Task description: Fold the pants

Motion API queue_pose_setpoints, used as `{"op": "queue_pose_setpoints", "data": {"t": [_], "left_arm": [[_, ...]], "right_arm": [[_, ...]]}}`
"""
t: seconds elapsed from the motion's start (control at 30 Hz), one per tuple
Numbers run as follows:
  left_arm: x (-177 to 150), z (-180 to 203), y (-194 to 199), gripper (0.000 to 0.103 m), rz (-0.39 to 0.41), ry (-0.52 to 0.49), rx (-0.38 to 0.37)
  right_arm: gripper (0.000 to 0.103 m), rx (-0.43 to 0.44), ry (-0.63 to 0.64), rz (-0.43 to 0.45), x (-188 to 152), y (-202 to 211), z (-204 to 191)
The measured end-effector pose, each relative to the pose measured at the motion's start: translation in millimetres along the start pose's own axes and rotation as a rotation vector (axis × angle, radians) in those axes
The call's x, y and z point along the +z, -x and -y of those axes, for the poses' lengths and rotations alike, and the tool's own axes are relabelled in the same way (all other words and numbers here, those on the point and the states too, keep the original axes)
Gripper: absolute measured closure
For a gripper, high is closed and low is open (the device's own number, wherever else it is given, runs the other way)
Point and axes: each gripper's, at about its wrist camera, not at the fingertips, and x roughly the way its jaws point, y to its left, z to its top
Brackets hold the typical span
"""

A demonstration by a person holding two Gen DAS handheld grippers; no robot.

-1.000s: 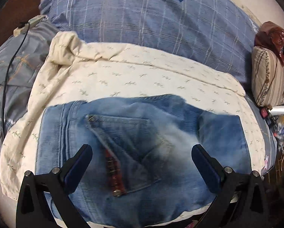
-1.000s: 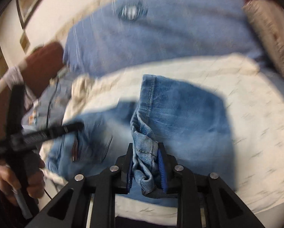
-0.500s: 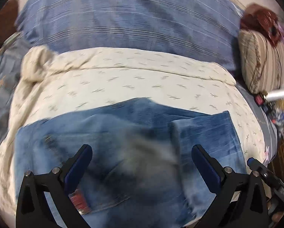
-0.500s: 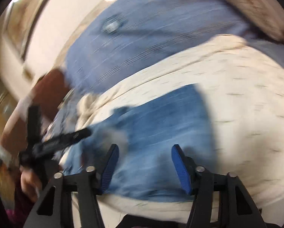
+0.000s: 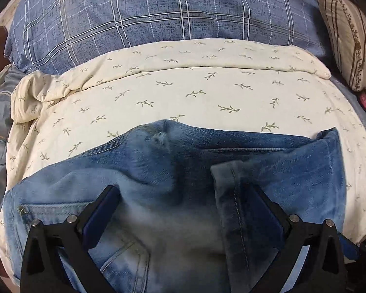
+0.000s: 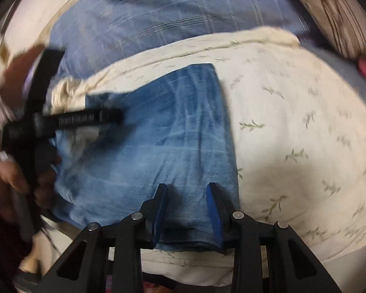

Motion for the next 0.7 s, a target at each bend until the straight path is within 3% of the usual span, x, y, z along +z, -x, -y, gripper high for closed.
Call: {"op": "queue_pose_setpoints", "data": {"t": [0.17,0.3,0.37,0.47,0.53,0.63,0.7], "left_arm": [[-26.1,-41.6,42.4,0.0,0.067,0.067,-0.024],[-60.1,-92.1,77.6,0.0,0.121,0.124,0.034],[-79.8,-122.2,90.0,0.0,0.132,0.161,0.083],[-104.9,-162.5,97.6,0.0,0.114,0.214,0.137],[-119.6,-184.9,100.1,0.0,0.097,0.255,0.145],[-143.8,-213.0,103.5,0.0,0.084,0.316,0.12],[-158.4,-226.8,101.0,0.0,0.073,0.361,0.091]], "right_arm": [[0.065,0.056,-0.013,0.088,4.4,17.6,-7.4],[0.065,0.067,0.106,0.192,2.3,31.2,-35.4],[0.065,0.066,0.16,0.153,1.7,19.7,-51.6],[0.065,0.013,0.21,0.007,-1.0,-15.6,-66.2],[0.065,0.004,0.224,0.032,1.3,-15.4,-72.3],[0.064,0.108,0.165,0.075,7.6,-5.2,-69.3],[0.065,0.121,0.165,0.136,9.7,3.9,-69.8]]}}
